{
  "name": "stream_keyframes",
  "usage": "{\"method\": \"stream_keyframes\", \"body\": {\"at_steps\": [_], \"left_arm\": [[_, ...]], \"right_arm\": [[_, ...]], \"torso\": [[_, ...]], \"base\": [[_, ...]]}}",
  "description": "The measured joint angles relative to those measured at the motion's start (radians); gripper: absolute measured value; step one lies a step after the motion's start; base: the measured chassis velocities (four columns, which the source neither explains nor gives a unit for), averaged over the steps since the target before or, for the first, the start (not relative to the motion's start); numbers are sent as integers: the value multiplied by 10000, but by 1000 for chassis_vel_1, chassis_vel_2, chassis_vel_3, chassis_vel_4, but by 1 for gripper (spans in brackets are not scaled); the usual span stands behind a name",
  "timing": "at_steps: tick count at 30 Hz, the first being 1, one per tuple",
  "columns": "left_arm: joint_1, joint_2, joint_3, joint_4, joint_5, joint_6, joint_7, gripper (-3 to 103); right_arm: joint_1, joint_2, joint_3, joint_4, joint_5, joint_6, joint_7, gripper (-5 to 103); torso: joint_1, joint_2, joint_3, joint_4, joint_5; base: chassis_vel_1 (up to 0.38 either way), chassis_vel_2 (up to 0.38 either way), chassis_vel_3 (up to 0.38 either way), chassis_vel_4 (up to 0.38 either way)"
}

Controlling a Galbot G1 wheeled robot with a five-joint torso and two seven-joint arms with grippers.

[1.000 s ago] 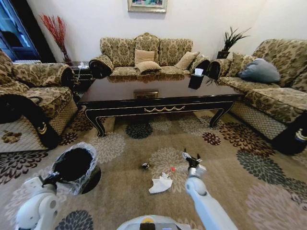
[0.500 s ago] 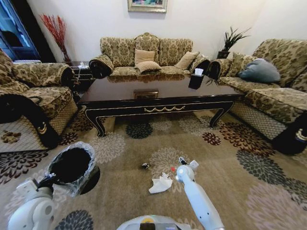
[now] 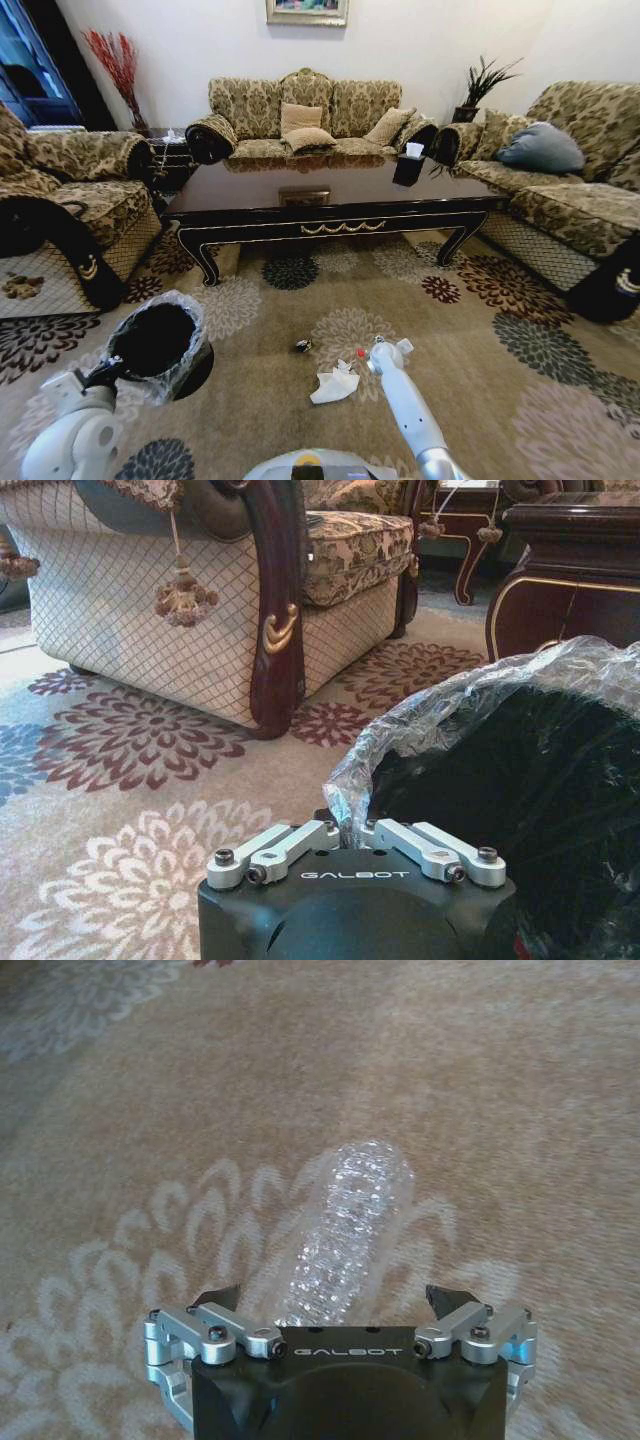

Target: Move to the front of the table and pick up the trash from the floor, then place it into the trash bin.

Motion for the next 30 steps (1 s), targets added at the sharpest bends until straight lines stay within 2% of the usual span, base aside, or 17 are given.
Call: {"method": "stream_keyframes", "body": {"at_steps": [4,8,9,11,13,14,17,18,20,23,25,26,27,30], "left_arm": [[-97,-15,162,123,17,11,-2,3],[-186,-16,273,169,41,33,-16,3],[-217,-16,331,174,57,46,-32,3],[-228,-20,373,174,69,52,-44,3],[-235,-57,494,165,110,68,-77,3],[-235,-57,494,165,110,68,-77,3],[-250,-116,615,127,131,77,-96,3],[-250,-116,615,127,131,77,-96,3],[-242,-135,647,94,134,76,-106,3],[-224,-148,659,67,134,77,-109,3],[-215,-165,675,40,134,77,-119,3],[-214,-171,687,31,134,77,-120,3],[-208,-181,708,10,134,77,-121,3],[-186,-205,755,-36,135,77,-127,3]], "right_arm": [[187,-44,-50,-578,-82,123,-639,100],[409,-45,-62,-1003,-203,251,-903,102],[489,-48,-69,-1123,-255,301,-984,98],[521,-53,-73,-1164,-268,314,-1010,98],[589,-76,-67,-1228,-264,316,-1018,88],[589,-76,-67,-1228,-264,316,-1018,88],[668,-104,-50,-1383,-279,316,-1013,71],[668,-104,-50,-1383,-279,316,-1013,71],[672,-114,-49,-1459,-331,317,-1011,60],[660,-124,-61,-1499,-426,312,-1014,54],[597,-143,-107,-1520,-566,275,-1022,44],[567,-151,-130,-1512,-621,265,-1027,44],[496,-165,-168,-1466,-720,263,-1044,36],[170,-218,-267,-1119,-910,330,-1182,33]], "torso": [[0,0,0,-2,-1],[0,0,0,-1,0],[0,0,0,0,0],[0,0,0,0,0],[0,0,0,0,0],[0,0,0,0,0],[0,0,0,0,-1],[0,0,0,0,-1],[0,0,-1,-1,-1],[-1,1,-2,1,-2],[0,2,-3,2,-2],[-1,3,-3,3,-3],[0,3,-3,4,-3],[-1,3,-2,1,-3]], "base": [[0,0,0,0],[0,0,0,0],[0,0,0,0],[0,0,0,0],[0,0,0,0],[0,0,0,0],[0,0,0,0],[0,0,0,0],[0,0,0,0],[0,0,0,0],[0,0,0,0],[0,0,0,0],[0,0,0,0],[0,0,0,0]]}}
